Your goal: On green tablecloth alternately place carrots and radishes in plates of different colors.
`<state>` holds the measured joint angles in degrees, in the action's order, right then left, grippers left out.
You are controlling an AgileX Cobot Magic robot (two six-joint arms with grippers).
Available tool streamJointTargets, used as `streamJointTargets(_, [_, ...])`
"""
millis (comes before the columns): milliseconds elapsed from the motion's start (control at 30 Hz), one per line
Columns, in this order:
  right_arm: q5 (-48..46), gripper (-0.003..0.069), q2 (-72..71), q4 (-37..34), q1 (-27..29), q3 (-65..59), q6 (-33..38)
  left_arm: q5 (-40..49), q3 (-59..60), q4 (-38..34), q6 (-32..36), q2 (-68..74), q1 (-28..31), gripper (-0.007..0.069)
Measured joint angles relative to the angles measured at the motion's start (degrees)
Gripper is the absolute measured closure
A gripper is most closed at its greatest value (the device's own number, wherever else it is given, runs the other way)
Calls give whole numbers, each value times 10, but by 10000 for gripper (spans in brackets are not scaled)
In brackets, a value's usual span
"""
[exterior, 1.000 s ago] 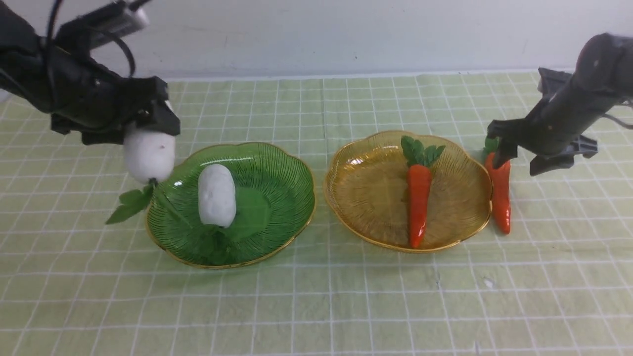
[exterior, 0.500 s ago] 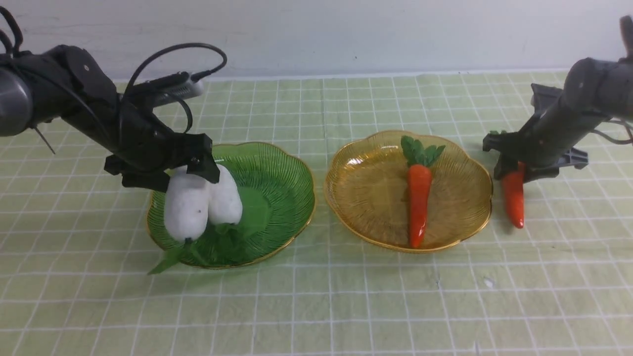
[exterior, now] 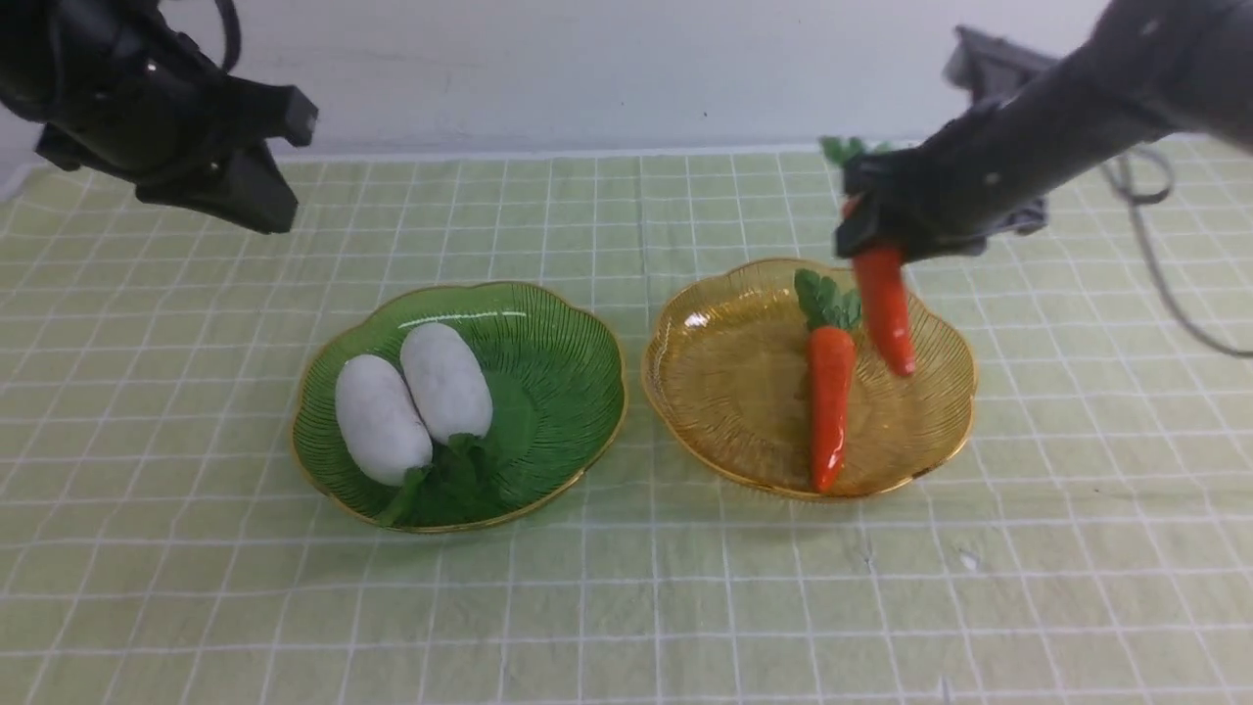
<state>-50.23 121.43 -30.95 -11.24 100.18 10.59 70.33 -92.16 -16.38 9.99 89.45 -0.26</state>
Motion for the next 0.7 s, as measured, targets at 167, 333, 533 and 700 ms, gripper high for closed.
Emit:
streamJointTargets(167, [25, 200, 39, -16, -23, -1, 3, -20, 150, -1, 17, -144, 0, 632])
streamJointTargets(333, [-4, 66, 27, 7, -16, 0, 3, -70, 286, -1, 18, -261, 0, 632])
streamJointTargets(533, [-150, 290, -79, 129, 18, 23, -6, -105, 398, 0, 19, -365, 0, 632])
streamJointTargets(700, [-193, 612, -260, 207, 43, 3, -38, -129, 445, 0, 19, -406, 0, 632])
